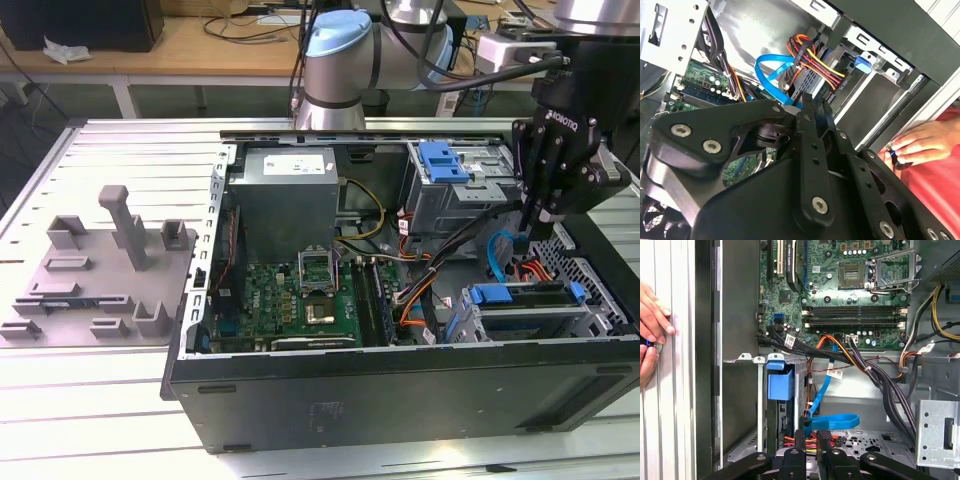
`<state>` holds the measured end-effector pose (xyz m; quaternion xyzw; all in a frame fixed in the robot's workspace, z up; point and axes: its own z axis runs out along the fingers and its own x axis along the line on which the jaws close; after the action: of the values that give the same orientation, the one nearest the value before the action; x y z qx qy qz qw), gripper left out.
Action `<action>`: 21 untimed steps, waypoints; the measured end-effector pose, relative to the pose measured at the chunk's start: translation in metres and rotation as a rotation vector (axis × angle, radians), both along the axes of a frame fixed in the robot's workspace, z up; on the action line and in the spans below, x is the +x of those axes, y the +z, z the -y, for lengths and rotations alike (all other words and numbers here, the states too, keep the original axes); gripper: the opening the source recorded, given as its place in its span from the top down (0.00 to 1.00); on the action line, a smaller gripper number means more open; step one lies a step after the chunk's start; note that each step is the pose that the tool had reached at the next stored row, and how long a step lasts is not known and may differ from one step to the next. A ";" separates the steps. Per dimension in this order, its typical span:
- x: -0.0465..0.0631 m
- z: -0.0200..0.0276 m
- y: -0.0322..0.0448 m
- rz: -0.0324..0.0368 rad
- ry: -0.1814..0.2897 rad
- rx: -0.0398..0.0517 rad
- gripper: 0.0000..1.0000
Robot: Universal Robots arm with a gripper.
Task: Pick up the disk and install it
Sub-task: 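Insert the second disk wire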
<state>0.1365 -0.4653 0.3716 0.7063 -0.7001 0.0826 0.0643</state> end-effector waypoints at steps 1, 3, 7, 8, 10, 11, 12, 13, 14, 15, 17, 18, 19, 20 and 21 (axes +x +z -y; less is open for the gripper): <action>0.000 0.0000 -0.0003 0.0000 0.000 -0.0018 0.76; 0.000 -0.0002 -0.0004 0.0000 0.000 -0.0040 0.76; -0.002 -0.0003 -0.0011 0.0002 0.000 -0.0079 0.76; -0.003 -0.0003 -0.0011 0.0004 0.000 -0.0091 0.76; -0.004 -0.0003 -0.0014 0.0015 0.000 -0.0104 0.76; -0.005 -0.0003 -0.0018 0.0022 0.000 -0.0106 0.76; -0.006 -0.0003 -0.0021 0.0026 0.000 -0.0108 0.76; -0.006 -0.0004 -0.0025 0.0029 0.000 -0.0111 0.76; -0.006 -0.0004 -0.0030 0.0030 0.000 -0.0112 0.76; -0.006 -0.0004 -0.0035 0.0030 -0.001 -0.0112 0.76; -0.006 -0.0004 -0.0049 0.0031 -0.002 -0.0111 0.76; -0.006 -0.0004 -0.0054 0.0031 -0.003 -0.0112 0.76; -0.007 -0.0003 -0.0058 0.0032 -0.004 -0.0112 0.76; -0.007 -0.0003 -0.0061 0.0031 -0.004 -0.0112 0.76; -0.007 -0.0004 -0.0065 0.0031 -0.006 -0.0112 0.76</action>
<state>0.1298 -0.4650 0.3651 0.7038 -0.7017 0.0874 0.0674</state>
